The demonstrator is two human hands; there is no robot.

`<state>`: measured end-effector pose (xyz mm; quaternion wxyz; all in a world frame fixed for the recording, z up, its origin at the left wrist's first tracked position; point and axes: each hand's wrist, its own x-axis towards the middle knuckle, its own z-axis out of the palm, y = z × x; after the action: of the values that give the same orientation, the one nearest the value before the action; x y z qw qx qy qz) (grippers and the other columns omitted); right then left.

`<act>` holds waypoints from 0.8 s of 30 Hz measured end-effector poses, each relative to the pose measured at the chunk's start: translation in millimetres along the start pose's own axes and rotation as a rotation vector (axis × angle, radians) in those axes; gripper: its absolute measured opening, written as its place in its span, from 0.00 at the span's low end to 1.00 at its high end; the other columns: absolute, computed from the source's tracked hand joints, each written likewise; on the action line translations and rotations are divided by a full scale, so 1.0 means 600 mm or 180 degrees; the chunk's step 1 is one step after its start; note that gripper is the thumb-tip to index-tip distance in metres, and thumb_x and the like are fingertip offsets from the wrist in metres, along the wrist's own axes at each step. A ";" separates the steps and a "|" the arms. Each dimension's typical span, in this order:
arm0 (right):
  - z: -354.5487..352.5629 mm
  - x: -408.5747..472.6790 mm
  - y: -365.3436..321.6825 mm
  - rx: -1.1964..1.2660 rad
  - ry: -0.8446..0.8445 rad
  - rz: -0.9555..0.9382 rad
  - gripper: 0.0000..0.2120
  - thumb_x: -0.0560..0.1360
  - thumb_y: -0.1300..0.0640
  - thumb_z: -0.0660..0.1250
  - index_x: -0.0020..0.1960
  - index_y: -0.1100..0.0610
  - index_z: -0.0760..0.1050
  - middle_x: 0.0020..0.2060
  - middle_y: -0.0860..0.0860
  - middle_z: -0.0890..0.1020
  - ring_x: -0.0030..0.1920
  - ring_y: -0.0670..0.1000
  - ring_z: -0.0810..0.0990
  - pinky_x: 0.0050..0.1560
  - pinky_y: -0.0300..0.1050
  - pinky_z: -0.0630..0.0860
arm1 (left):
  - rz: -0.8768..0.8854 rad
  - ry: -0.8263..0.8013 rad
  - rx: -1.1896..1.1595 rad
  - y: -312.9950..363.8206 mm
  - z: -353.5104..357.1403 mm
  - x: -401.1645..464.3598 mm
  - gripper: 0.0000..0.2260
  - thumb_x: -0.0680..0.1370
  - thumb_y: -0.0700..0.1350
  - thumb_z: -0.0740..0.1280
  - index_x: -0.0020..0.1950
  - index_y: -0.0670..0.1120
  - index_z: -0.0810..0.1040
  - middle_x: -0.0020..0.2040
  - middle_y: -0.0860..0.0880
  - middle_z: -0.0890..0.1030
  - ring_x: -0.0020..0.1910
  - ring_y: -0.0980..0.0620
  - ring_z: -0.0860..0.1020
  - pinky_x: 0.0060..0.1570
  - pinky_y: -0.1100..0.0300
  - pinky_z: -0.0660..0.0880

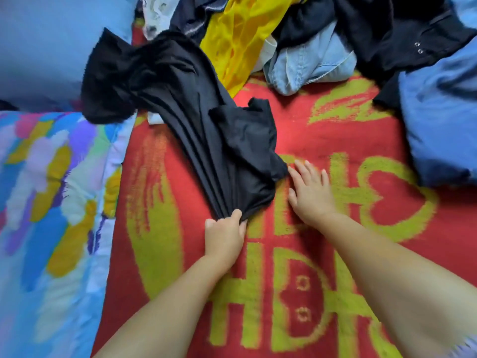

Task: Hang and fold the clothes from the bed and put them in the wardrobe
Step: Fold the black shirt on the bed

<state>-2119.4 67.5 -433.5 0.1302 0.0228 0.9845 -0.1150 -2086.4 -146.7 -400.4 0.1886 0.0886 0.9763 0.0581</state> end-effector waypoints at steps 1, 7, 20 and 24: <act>-0.010 -0.025 -0.008 0.0040 -0.0312 0.0035 0.29 0.79 0.50 0.58 0.77 0.52 0.54 0.78 0.49 0.54 0.77 0.51 0.50 0.75 0.56 0.50 | 0.0027 -0.0073 0.0118 0.001 -0.014 -0.035 0.10 0.83 0.54 0.52 0.52 0.50 0.68 0.41 0.49 0.82 0.44 0.46 0.79 0.49 0.55 0.61; -0.192 -0.161 -0.066 0.0723 -0.0608 -0.0345 0.29 0.79 0.48 0.61 0.77 0.45 0.55 0.75 0.52 0.60 0.73 0.55 0.62 0.66 0.51 0.66 | 0.0889 0.0704 -0.0274 0.080 -0.205 -0.165 0.13 0.81 0.50 0.54 0.39 0.49 0.70 0.32 0.51 0.76 0.34 0.49 0.76 0.49 0.54 0.68; -0.853 -0.332 -0.188 0.1653 0.1023 -0.1003 0.08 0.78 0.58 0.62 0.54 0.58 0.77 0.41 0.53 0.81 0.40 0.50 0.77 0.47 0.44 0.73 | 0.1723 0.2227 -0.2216 0.231 -0.752 -0.281 0.15 0.80 0.38 0.61 0.36 0.53 0.69 0.32 0.56 0.72 0.36 0.57 0.75 0.38 0.64 0.66; -0.925 -0.382 -0.216 0.1202 0.1382 -0.1182 0.08 0.76 0.60 0.63 0.53 0.62 0.75 0.46 0.58 0.82 0.46 0.55 0.79 0.46 0.44 0.70 | 0.2180 0.2260 -0.2274 0.260 -0.861 -0.320 0.12 0.80 0.37 0.62 0.38 0.48 0.70 0.33 0.57 0.73 0.35 0.63 0.74 0.38 0.70 0.66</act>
<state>-2047.5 67.3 176.7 -0.1121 -0.1091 0.9380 -0.3094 -2083.0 -73.0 167.8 -0.1598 0.3041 0.8157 0.4654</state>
